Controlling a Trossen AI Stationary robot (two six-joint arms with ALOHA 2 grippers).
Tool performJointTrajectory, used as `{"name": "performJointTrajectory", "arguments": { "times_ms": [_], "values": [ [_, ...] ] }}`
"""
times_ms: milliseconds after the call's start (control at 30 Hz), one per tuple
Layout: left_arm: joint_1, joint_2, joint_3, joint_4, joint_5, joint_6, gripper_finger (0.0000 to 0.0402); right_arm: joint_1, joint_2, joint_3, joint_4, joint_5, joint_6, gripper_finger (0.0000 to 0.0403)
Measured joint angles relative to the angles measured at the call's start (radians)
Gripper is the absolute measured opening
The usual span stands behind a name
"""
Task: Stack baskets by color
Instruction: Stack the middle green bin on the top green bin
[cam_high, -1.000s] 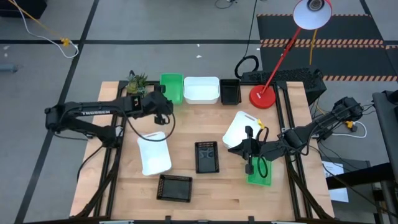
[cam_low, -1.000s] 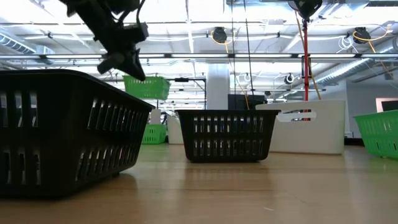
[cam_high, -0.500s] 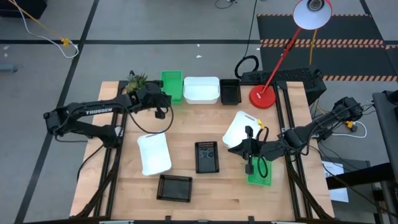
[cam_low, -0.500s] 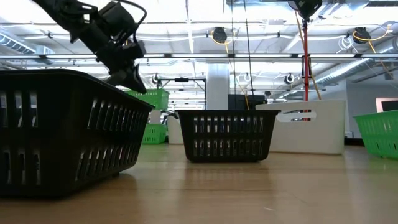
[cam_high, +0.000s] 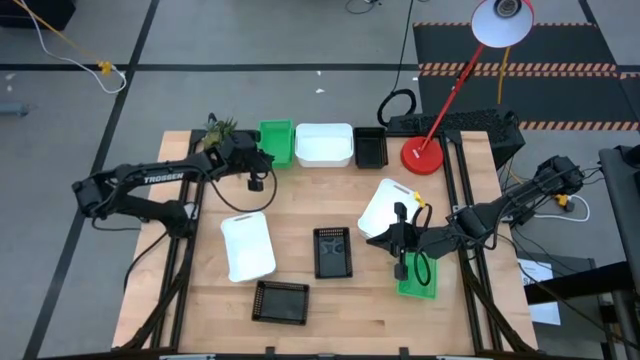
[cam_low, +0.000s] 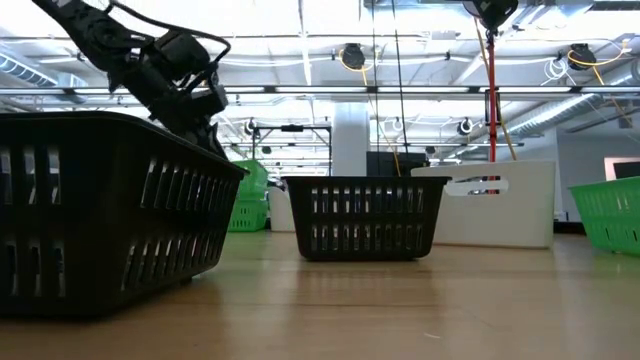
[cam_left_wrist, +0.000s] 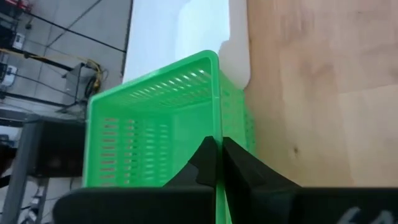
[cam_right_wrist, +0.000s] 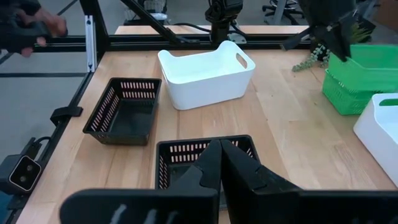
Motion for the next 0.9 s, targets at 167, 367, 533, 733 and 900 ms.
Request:
{"name": "performJointTrajectory", "arguments": {
  "times_ms": [167,367,533,733,900],
  "values": [
    [-0.001,0.044,-0.009,0.070,0.002,0.001,0.0019,0.000,0.000,0.000,0.000,0.000,0.001,0.0000],
    [0.015,0.090,-0.008,0.090,0.002,0.007,0.0017,0.000,0.000,0.000,0.000,0.000,0.002,0.0000],
    [0.026,0.114,-0.008,0.082,0.001,0.000,0.0013,0.000,0.000,0.000,0.000,0.000,0.001,0.0000],
    [0.024,0.120,-0.008,0.097,-0.016,-0.023,0.0067,0.000,0.000,0.000,0.000,0.000,0.000,0.0000],
    [0.011,0.115,-0.005,0.104,-0.074,-0.030,0.0133,0.000,0.000,0.000,0.000,0.000,-0.001,0.0000]
  ]
}}
